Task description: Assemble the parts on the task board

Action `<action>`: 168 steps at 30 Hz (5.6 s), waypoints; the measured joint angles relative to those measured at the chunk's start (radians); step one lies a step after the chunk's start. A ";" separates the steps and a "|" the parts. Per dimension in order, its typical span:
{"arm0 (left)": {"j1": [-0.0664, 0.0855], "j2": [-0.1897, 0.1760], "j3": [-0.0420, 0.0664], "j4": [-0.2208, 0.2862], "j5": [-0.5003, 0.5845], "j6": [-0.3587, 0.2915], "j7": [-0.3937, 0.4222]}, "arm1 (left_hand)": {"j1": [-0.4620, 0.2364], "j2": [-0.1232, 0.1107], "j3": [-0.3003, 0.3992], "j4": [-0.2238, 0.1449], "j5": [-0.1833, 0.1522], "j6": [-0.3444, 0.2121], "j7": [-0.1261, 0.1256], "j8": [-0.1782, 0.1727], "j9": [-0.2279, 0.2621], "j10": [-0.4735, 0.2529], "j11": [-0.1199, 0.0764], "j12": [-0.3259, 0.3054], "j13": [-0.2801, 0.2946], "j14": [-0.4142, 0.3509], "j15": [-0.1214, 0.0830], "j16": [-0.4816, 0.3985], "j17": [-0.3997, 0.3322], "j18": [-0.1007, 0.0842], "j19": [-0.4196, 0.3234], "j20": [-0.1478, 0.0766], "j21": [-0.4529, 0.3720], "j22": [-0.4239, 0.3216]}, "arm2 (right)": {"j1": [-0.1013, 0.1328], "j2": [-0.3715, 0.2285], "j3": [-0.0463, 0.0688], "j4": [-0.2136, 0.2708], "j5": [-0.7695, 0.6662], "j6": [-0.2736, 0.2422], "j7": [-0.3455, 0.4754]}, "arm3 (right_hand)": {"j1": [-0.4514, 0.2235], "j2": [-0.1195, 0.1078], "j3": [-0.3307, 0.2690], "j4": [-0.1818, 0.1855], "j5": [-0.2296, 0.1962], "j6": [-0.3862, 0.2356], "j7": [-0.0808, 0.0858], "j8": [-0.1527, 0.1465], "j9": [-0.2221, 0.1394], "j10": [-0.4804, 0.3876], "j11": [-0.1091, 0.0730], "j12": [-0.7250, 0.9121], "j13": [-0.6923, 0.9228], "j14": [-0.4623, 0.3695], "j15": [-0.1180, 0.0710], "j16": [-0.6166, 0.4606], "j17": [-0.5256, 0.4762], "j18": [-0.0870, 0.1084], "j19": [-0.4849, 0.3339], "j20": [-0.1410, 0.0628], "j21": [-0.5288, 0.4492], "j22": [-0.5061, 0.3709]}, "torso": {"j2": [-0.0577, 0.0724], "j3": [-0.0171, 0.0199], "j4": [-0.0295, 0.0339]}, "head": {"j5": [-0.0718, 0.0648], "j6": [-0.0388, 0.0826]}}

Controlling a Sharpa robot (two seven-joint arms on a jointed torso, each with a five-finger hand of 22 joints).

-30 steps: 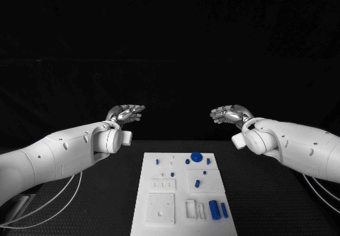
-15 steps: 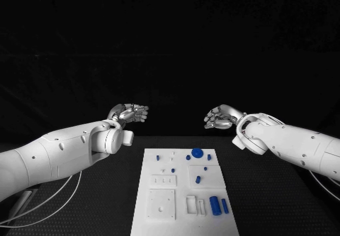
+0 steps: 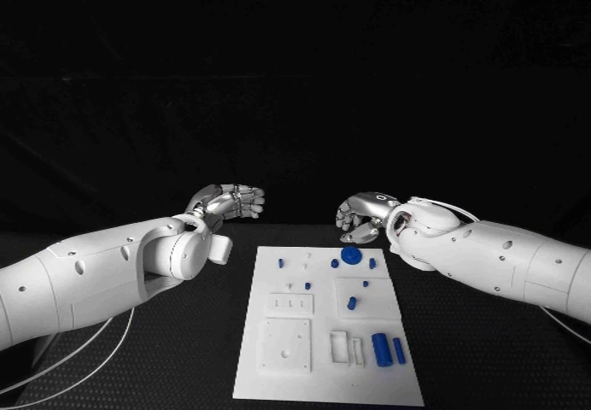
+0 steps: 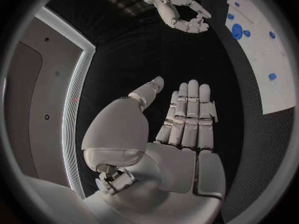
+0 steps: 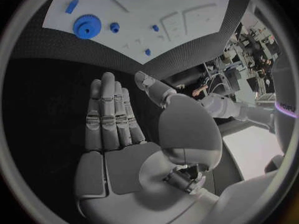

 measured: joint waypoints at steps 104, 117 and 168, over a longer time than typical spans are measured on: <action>-0.008 -0.022 0.000 0.064 0.009 0.030 0.005 | -0.023 0.000 0.002 -0.013 -0.001 -0.013 0.002 -0.012 -0.007 -0.019 0.005 -0.024 -0.010 -0.010 0.010 -0.023 0.007 -0.016 -0.010 0.007 0.004 0.000 | -0.059 0.064 0.009 0.007 -0.370 -0.156 -0.160 | 0.024 0.056 0.122 -0.005 -0.078 0.152 -0.059 0.013 0.066 0.100 -0.072 0.023 0.029 0.108 -0.062 0.478 0.230 -0.040 0.178 -0.143 0.503 0.000 | 0.158 0.0052 0.0593 | -0.071 0.080; -0.009 -0.017 0.000 0.064 0.009 0.031 0.004 | -0.023 0.000 0.002 -0.013 -0.001 -0.013 0.002 -0.012 -0.007 -0.019 0.005 -0.027 -0.011 -0.010 0.010 -0.023 0.008 -0.006 -0.010 0.007 0.004 0.000 | -0.052 0.118 0.015 -0.050 -0.385 -0.185 -0.195 | 0.024 0.056 0.127 -0.001 -0.078 0.156 -0.063 0.011 0.069 0.100 -0.072 0.022 0.029 0.108 -0.062 0.478 0.229 -0.040 0.178 -0.142 0.507 0.000 | 0.162 0.0151 0.0655 | -0.072 0.086; -0.009 -0.024 0.001 0.075 0.009 0.031 0.000 | -0.023 0.001 0.007 -0.018 -0.001 -0.013 0.002 -0.012 -0.007 -0.019 0.005 -0.027 -0.012 -0.010 0.010 -0.027 0.010 -0.013 -0.017 0.007 0.004 0.000 | -0.050 0.142 0.017 -0.080 -0.398 -0.156 -0.211 | 0.018 0.049 0.135 0.002 -0.082 0.160 -0.062 0.009 0.070 0.101 -0.072 0.012 0.043 0.108 -0.063 0.482 0.226 -0.040 0.174 -0.139 0.507 0.000 | 0.179 0.0301 0.0810 | -0.071 0.078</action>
